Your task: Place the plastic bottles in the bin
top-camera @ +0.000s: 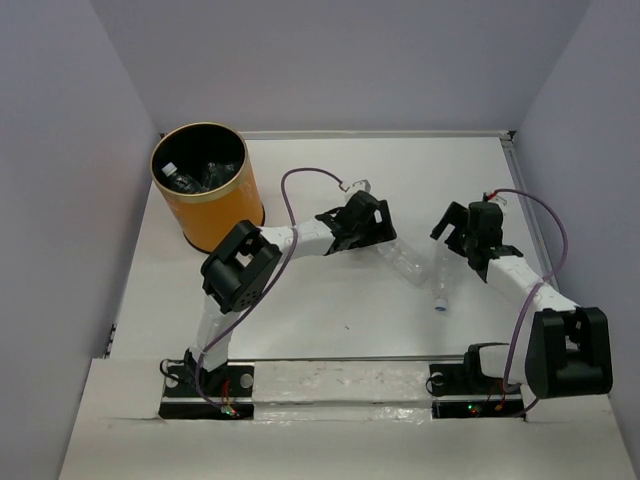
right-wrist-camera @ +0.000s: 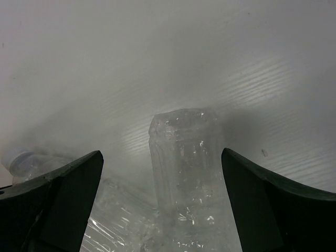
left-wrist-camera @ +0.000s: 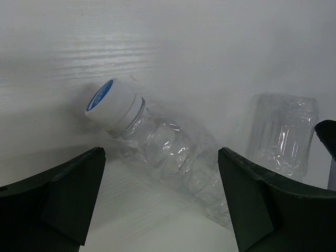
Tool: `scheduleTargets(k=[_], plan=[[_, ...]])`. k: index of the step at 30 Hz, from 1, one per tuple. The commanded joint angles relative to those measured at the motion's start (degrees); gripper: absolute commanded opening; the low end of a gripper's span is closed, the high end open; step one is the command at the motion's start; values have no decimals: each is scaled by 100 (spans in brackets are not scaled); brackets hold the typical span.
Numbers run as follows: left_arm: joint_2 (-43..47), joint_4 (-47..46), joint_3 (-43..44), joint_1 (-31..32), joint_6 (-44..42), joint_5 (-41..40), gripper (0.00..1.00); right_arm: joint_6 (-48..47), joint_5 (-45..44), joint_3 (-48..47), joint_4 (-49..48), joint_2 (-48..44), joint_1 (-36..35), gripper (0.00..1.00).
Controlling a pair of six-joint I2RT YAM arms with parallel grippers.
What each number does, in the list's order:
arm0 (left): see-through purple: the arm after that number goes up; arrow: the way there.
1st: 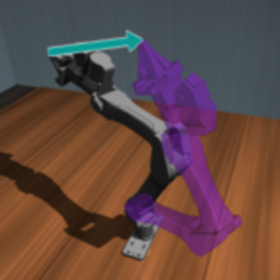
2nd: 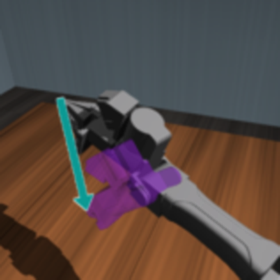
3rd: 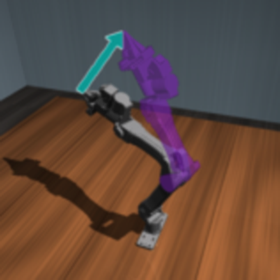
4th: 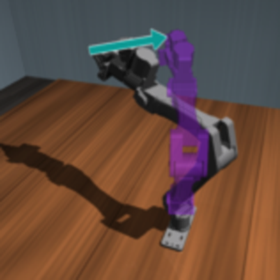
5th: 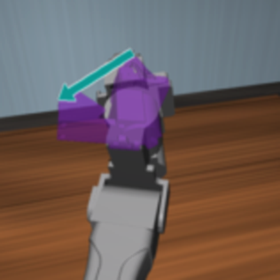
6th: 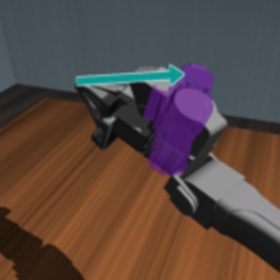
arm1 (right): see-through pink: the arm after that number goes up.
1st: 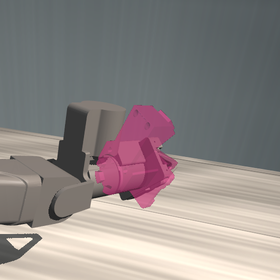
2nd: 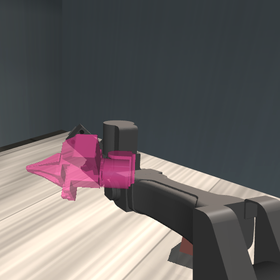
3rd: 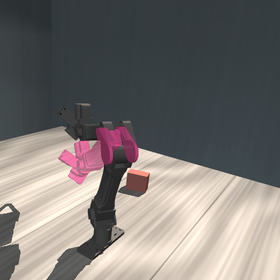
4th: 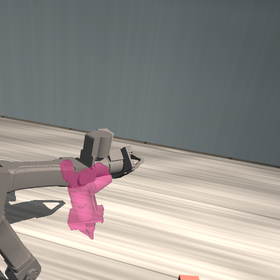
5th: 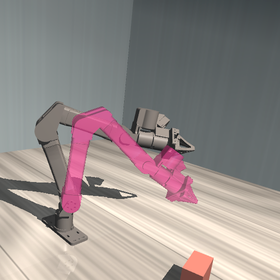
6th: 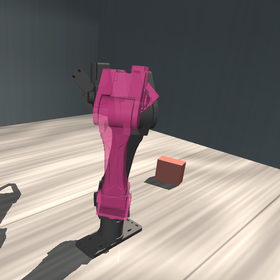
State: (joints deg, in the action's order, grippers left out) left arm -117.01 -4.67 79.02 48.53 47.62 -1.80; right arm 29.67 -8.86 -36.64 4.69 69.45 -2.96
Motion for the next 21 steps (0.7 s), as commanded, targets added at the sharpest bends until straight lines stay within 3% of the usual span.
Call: scheduleTargets(k=[1,4,5,11,14,16,21], plan=[[-277,-122,403,16,-112,-145,93,223,437,34,-205,297,103,99],[-349,-149,465,16,-173,-198,86,294,587,52,-346,551,103,98],[-349,-175,447,16,-235,-224,78,302,561,52,-363,648,103,97],[-287,-201,394,-2,-446,-479,59,355,517,61,-399,877,103,89],[-252,-184,342,-10,-534,-540,55,346,579,70,-399,947,103,84],[-78,-184,210,-19,-665,-628,50,346,622,113,-407,886,103,74],[511,-166,-115,-28,-1087,-1049,43,355,842,175,-399,746,103,63]])
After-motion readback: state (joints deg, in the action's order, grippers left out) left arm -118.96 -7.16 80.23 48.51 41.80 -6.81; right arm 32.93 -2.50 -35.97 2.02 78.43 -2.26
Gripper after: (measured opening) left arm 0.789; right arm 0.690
